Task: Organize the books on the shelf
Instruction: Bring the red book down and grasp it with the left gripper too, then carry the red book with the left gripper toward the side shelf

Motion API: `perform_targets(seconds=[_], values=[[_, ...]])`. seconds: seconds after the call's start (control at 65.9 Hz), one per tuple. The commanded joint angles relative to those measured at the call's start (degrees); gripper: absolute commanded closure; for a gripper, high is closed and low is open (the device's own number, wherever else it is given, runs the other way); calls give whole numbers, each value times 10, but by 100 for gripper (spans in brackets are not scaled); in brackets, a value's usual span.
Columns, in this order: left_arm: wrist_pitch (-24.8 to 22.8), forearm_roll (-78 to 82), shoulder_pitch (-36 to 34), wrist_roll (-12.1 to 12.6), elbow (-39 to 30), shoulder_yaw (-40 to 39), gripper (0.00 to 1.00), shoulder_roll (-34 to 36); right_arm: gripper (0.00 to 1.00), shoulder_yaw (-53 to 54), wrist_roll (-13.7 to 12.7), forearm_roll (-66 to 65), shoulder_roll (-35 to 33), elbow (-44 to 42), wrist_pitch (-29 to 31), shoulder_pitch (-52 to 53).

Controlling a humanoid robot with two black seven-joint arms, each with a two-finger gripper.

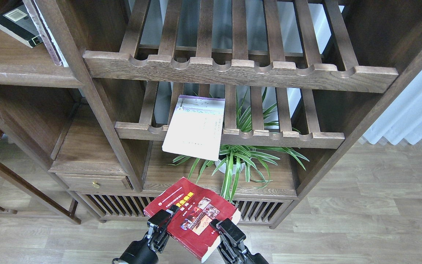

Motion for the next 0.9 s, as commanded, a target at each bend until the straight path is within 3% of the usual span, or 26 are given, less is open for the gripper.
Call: perform_targets(seconds=[0.0,0.182,0.425,0.561,0.728,0.88], values=[[0,-2,1,0,-1,-10,91,2,13,5,-1,-28,0,0,0,1],[0,-2,23,2,-9,-27,93,40,5,4,-1,-33,0,0,0,1],[0,1,58,17,-19,-86,94,117,3,6,0,-33,0,0,0,1],[0,2,97,22,-54,-172,94,180,2,6,1,-33,0,-2,0,3],[0,9,130,53,-78,-272,94,235,1,5,0,-33,0,-9,0,6],[0,8,154,55,-103,-333,94,283,1,5,0,-34,0,-11,0,8]])
